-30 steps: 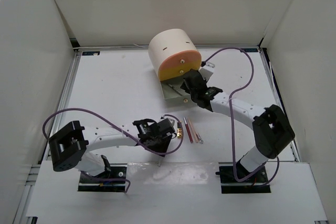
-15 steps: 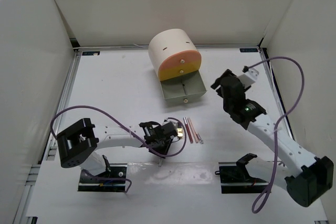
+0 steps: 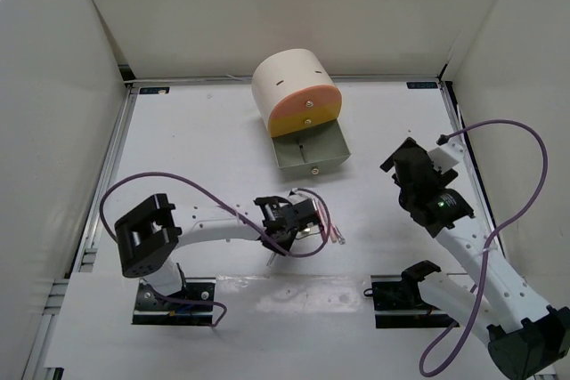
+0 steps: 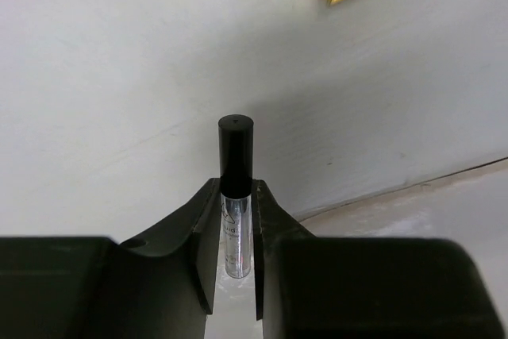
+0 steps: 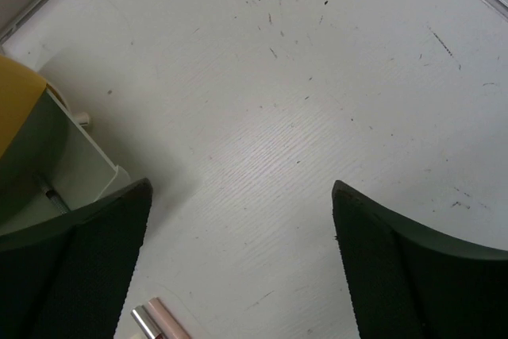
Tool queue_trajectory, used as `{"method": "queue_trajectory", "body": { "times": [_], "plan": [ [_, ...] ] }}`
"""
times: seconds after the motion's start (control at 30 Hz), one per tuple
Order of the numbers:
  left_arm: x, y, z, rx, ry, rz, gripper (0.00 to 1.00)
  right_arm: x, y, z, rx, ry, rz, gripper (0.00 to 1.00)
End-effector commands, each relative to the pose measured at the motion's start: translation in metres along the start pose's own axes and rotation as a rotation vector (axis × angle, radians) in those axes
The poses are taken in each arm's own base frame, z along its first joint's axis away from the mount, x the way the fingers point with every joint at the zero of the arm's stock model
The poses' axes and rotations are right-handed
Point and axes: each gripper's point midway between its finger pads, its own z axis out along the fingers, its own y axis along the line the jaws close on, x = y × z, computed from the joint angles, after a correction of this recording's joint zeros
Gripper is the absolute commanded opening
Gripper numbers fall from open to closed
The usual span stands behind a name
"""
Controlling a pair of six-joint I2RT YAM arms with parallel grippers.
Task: Organize the makeup
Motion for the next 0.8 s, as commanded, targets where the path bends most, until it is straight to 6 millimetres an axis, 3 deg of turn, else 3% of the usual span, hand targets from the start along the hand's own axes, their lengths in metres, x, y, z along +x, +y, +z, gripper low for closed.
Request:
{"method": "queue_trajectory", "body": {
  "times": [0.0,0.07,0.13,0.17,0.23,0.27,0.37,0.47,0.6,0.7,0.77],
  "plan": [
    [-0.055,0.014,-0.059,-0.07,-0.215,0.02,0.1,0.003,-0.012,-0.001,0.026,-0.006,-0.048,0.99],
    [-0.098,0.017,-0.098,-0.077,-0.381,0.039,0.1,0.01,-0.011,0.001,-0.006,0.011,-0.096,0.99],
    [-0.132,0.022,-0.118,-0.094,-0.504,0.105,0.1,0.016,-0.006,-0.001,-0.055,0.035,-0.119,0.99],
    [-0.161,0.022,-0.134,-0.075,-0.6,0.076,0.1,0.022,-0.007,-0.001,-0.058,0.049,-0.129,0.99],
    [-0.19,0.033,-0.147,-0.102,-0.68,0.129,0.1,0.033,-0.008,-0.003,-0.081,0.095,-0.135,0.99],
    [-0.218,0.04,-0.157,-0.104,-0.766,0.091,0.1,0.039,-0.011,-0.003,-0.078,0.113,-0.139,0.99],
    [-0.255,0.051,-0.159,-0.107,-0.85,0.171,0.12,0.061,-0.007,-0.008,-0.147,0.196,-0.16,0.99],
    [-0.279,0.054,-0.148,-0.123,-0.852,0.296,0.16,0.085,-0.007,-0.009,-0.201,0.263,-0.202,0.99],
    [-0.299,0.059,-0.132,-0.15,-0.841,0.397,0.22,0.09,-0.003,-0.013,-0.247,0.288,-0.246,0.99],
    [-0.303,0.051,-0.123,-0.075,-0.837,0.434,0.37,0.088,-0.003,-0.013,-0.245,0.287,-0.267,0.99],
    [-0.303,0.051,-0.119,-0.07,-0.827,0.434,0.57,0.089,-0.002,-0.014,-0.265,0.298,-0.303,0.99]
  ]
}}
